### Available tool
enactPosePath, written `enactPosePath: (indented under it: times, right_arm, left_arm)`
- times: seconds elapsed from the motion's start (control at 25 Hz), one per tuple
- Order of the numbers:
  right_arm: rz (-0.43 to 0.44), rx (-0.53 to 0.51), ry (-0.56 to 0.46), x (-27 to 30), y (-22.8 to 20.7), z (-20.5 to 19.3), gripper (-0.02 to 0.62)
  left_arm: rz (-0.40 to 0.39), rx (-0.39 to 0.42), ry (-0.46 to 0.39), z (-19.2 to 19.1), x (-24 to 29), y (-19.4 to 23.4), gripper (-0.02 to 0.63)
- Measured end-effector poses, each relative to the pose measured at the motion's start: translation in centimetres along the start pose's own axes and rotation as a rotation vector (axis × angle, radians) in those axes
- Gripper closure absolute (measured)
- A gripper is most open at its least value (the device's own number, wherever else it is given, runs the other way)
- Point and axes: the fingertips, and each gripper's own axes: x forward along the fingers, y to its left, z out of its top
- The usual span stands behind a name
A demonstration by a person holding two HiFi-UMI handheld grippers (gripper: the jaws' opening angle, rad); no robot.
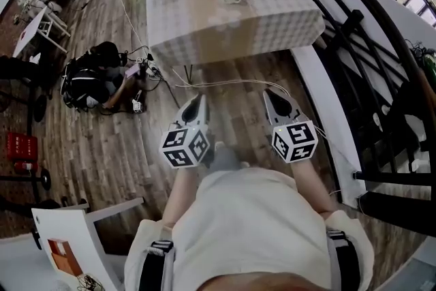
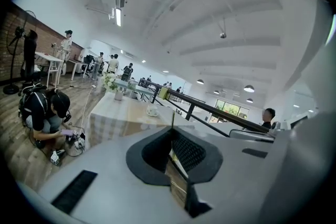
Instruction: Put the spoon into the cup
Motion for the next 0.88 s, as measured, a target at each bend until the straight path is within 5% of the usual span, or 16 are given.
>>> enactPosePath:
  times: [0.88]
  right_arm:
    - [0.016, 0.051, 0.001, 2.5, -2.0, -0.5, 0.595]
  left_arm:
    - [-0.033, 0.013, 0.031, 0.1, 3.7, -0.3, 0.601]
